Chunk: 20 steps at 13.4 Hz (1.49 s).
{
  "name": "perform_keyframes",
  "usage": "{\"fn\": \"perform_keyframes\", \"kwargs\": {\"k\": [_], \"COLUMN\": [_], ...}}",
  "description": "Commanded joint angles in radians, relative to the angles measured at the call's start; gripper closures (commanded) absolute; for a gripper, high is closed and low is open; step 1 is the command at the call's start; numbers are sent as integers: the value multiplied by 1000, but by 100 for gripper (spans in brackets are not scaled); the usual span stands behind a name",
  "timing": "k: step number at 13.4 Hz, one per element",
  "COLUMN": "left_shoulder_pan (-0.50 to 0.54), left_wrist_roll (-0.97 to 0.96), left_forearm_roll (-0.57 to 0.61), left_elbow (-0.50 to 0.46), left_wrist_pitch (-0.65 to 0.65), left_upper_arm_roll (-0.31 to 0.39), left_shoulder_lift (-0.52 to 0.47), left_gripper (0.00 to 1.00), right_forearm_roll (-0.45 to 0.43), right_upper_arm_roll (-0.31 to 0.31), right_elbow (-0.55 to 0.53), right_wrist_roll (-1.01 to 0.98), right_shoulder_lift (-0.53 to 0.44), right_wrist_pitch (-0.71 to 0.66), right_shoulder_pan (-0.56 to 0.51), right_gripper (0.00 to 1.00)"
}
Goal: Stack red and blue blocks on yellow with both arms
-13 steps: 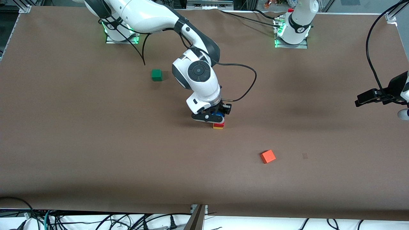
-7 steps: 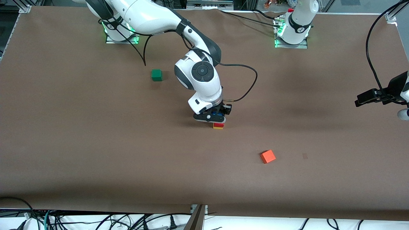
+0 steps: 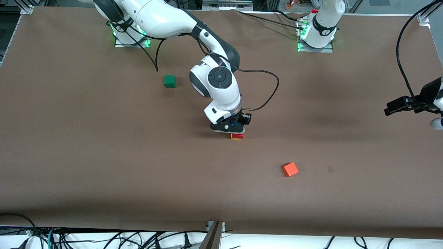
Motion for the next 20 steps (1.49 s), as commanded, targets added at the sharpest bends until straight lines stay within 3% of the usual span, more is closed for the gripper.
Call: {"fn": "perform_keyframes", "kwargs": {"k": [1, 2, 3, 9, 13, 16, 20], "left_shoulder_pan": [1, 1, 0, -2, 0, -2, -2], "left_wrist_roll": [6, 6, 6, 6, 6, 6, 6], "left_forearm_roll": [-10, -10, -10, -7, -7, -7, -7], "left_elbow": [22, 22, 22, 22, 22, 20, 20], "left_wrist_pitch": [-2, -2, -2, -4, -4, -4, -4], "left_upper_arm_roll": [2, 1, 2, 2, 2, 2, 2], "left_shoulder_lift": [9, 9, 9, 9, 9, 9, 9], "left_gripper": [0, 0, 0, 0, 0, 0, 0], "right_forearm_roll": [-18, -18, -18, -14, -12, 8, 83], "right_upper_arm_roll": [-8, -8, -8, -8, -13, -7, -13], "right_elbow": [42, 42, 42, 42, 42, 30, 8], "right_wrist_roll": [14, 15, 15, 15, 3, -26, -263], "right_shoulder_lift": [28, 28, 27, 18, -62, -175, -315], "right_wrist_pitch": [16, 16, 15, -2, -136, -251, -501], "right_shoulder_pan": [10, 10, 8, 2, -32, -134, -309], "right_gripper": [25, 4, 1, 1, 0, 0, 0]}}
